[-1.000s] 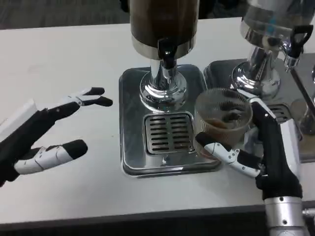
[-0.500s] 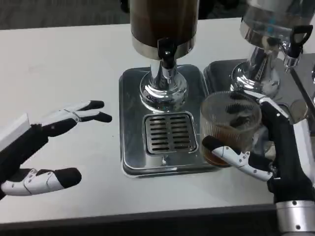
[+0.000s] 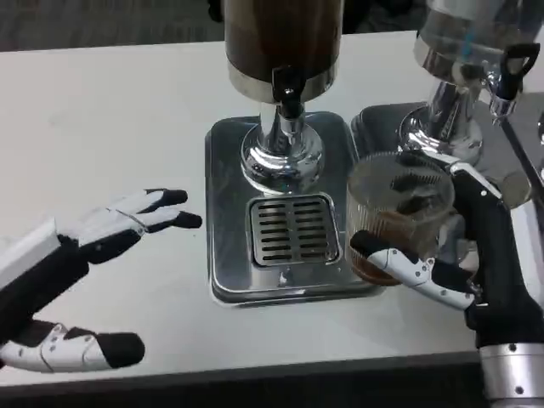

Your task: Grasp the cup under the faucet to collect the drink, then remove the cup.

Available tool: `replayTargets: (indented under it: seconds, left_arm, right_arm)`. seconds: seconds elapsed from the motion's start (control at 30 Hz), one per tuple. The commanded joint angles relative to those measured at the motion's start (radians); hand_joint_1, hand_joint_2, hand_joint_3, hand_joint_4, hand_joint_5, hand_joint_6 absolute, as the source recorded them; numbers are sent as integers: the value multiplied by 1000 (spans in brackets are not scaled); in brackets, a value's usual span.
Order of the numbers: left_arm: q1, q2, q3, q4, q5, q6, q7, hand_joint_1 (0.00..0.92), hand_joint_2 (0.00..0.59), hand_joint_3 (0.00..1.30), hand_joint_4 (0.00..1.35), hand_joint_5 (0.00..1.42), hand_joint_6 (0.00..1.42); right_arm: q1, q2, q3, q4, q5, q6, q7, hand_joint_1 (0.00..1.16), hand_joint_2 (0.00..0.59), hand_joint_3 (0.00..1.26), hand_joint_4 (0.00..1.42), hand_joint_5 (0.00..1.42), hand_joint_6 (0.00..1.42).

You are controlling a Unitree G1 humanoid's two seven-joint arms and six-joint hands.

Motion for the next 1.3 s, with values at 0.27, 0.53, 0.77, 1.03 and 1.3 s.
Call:
replayTargets:
  seconds: [0.27,0.53,0.77,1.03,1.3]
  left_arm:
    - [49,44,41,-49,85,-102,44,0,69,15,0,0,0]
    - [73,70,38,-70,65,-143,52,0,68,1,0,0,0]
    - [90,94,32,-97,32,-157,52,0,61,1,0,0,0]
    - [85,132,13,-95,1,-188,43,0,55,20,0,0,0]
    - [83,158,-7,-93,-37,-203,40,0,53,58,0,0,0]
  right_arm:
    - [49,10,-31,-153,51,2,54,933,140,701,899,1104,1424]
    - [89,13,-34,-216,70,8,102,939,136,716,900,1117,1424]
    - [122,24,-27,-278,87,12,139,935,129,719,900,1117,1424]
    - [134,38,-28,-311,97,21,165,930,126,724,911,1117,1424]
    - [142,46,-28,-321,98,24,171,931,126,725,918,1117,1424]
